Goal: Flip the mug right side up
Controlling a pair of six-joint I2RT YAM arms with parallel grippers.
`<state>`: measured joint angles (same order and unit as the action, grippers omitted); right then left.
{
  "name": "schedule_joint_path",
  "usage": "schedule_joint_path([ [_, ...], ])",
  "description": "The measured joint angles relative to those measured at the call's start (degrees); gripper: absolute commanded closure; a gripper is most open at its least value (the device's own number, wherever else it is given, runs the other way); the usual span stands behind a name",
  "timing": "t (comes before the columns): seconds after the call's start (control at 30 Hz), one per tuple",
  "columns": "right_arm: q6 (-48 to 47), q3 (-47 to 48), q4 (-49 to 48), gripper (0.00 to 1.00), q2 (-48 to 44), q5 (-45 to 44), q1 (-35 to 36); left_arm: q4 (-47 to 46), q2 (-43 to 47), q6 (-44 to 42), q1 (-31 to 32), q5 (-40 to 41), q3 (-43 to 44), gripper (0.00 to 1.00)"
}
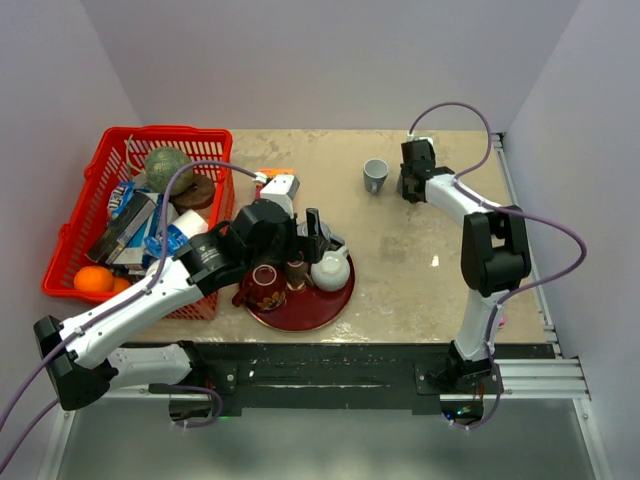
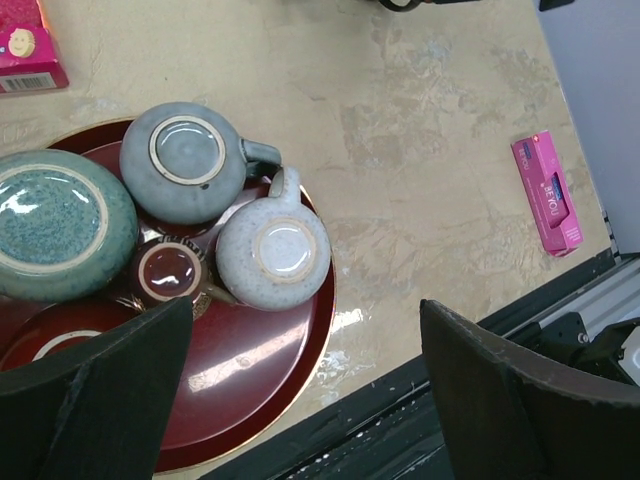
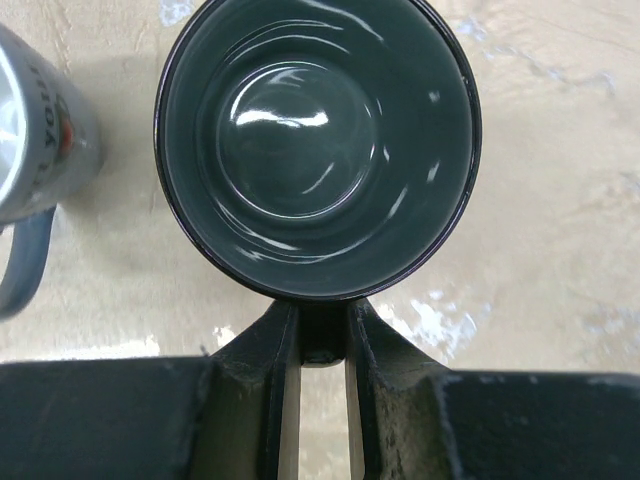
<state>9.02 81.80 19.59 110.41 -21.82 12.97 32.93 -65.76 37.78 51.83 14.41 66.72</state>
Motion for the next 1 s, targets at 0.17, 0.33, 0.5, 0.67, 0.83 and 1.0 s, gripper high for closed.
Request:
schedule_joint_path([
  [0.17, -1.7, 5.4, -0.1, 1.00, 4.8, 1.9, -0.3, 0.5, -0.5, -0.5, 0.0, -1.1, 0.0, 0.01],
  [0.33, -2.2, 8.2, -0.3, 0.93, 6.6, 2.4, -0.3, 1.4, -2.0, -0.9, 0.0, -1.9, -0.1, 0.01],
  [0.5, -2.4, 8.8, 1.2, 0.77, 6.6, 2.4, -0.3, 2.5, -3.3, -1.0, 0.0, -2.1, -0.1, 0.01],
  [0.67, -2.2, 11.3, 2.9, 0.64, 6.6, 2.1, -0.3, 2.6, -4.3, -1.5, 0.0, -2.2, -0.1, 0.01],
  [0.83, -2.2, 13.0, 2.8, 0.61, 6.6, 1.9, -0.3, 2.8, -5.4, -2.0, 0.0, -2.3, -0.1, 0.01],
  [1.0, -1.6, 13.1, 3.0, 0.39, 6.6, 1.9, -0.3, 3.0, -5.6, -2.1, 0.0, -2.3, -0.1, 0.01],
])
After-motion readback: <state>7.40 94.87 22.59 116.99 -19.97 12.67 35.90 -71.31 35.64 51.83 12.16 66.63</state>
